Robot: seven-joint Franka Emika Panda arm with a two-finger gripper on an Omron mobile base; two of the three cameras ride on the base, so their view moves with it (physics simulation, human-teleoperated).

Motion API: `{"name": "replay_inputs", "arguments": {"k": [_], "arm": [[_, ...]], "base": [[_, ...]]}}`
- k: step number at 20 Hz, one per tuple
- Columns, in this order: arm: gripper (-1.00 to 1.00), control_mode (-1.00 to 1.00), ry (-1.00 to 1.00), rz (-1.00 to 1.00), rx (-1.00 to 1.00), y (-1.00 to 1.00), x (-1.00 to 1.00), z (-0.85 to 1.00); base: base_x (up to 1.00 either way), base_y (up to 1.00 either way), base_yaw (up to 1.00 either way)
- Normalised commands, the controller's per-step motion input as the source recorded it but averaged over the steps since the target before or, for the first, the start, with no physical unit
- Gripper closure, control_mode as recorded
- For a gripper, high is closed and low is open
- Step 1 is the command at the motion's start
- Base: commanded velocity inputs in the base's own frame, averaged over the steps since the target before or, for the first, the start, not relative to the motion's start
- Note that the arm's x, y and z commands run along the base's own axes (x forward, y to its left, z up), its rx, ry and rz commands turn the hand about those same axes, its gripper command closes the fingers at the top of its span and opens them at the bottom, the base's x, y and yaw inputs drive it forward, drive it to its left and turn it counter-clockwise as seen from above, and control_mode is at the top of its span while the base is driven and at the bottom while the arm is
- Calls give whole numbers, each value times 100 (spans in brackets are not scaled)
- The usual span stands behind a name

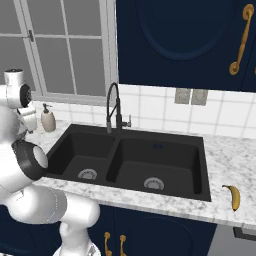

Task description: Put the colander in the sink, put the banana, apple, banana in the colander, and turn on the sink faucet and pour water over the colander.

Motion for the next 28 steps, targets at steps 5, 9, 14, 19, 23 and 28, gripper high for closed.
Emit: {"name": "replay_inputs", "arguments": {"k": [5, 9, 14, 19, 23, 28], "arm": [[-100, -100, -4, -26, 0, 55, 17, -25], [-100, -100, -9, -18, 3, 42, 11, -29], [-100, -100, 0, -1, 0, 16, 8, -17], [-100, -100, 0, 24, 0, 16, 5, -12], [-100, -100, 0, 41, 0, 21, 17, -13], [-100, -100, 0, 36, 0, 21, 28, -21]], "base": [[0, 0, 0], [0, 0, 0], [0, 0, 0], [0, 0, 0], [0, 0, 0], [0, 0, 0]]}}
